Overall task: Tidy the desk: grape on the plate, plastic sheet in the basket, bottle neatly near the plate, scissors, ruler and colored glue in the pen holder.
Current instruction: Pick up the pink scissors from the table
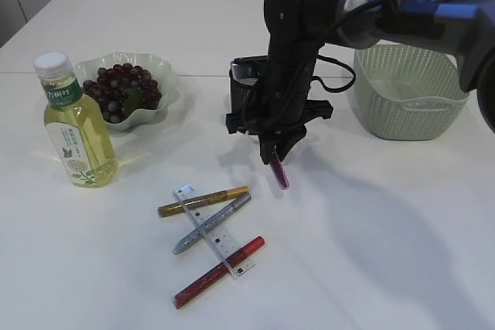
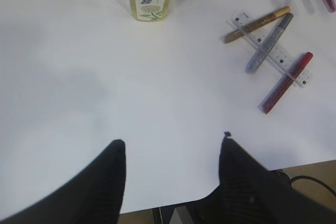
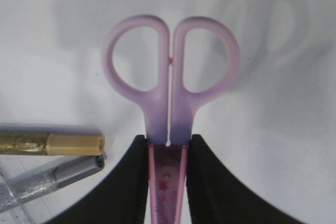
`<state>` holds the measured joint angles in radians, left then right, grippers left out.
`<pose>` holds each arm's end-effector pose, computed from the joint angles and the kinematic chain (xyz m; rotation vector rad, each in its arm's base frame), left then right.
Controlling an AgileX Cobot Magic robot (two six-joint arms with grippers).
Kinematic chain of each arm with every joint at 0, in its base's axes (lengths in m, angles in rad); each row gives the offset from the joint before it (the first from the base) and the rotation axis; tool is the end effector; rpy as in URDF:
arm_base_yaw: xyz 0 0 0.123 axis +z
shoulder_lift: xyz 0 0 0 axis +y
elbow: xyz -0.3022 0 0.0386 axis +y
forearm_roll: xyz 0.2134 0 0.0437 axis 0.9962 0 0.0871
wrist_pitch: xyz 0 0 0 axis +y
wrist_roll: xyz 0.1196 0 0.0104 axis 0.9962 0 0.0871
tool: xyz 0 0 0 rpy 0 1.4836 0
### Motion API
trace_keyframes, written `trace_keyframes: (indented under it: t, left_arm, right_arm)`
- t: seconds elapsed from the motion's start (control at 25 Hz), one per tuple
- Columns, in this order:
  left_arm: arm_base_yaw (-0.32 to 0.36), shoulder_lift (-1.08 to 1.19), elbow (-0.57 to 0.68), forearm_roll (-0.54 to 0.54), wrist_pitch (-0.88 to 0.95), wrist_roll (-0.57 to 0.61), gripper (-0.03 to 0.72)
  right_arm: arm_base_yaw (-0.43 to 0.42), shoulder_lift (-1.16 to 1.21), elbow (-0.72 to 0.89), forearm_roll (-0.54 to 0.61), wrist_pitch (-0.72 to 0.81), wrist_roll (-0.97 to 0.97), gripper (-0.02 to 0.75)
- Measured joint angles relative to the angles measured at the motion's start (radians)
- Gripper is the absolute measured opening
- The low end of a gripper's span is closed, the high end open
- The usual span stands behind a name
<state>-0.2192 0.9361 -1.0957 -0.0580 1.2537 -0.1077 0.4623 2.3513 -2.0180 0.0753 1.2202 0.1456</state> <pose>0.1154 -0.0325 0.3650 0.1415 2.5839 -0.1990 0.4156 0.2166 0.1630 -0.4490 3.0266 0.1531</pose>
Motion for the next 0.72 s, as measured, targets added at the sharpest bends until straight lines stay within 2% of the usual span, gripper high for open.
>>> trace_keyframes:
  t: [0.44, 0.72]
  left_arm:
    - [0.0, 0.0, 0.0, 0.0, 0.0, 0.0, 0.415]
    - [0.0, 0.0, 0.0, 0.0, 0.0, 0.0, 0.415]
  right_arm:
    - [0.002, -0.073, 0.0, 0.013, -0.003, -0.068, 0.185]
    - [0.002, -0.204, 0.0, 0.013, -0.09, -0.094, 0.185]
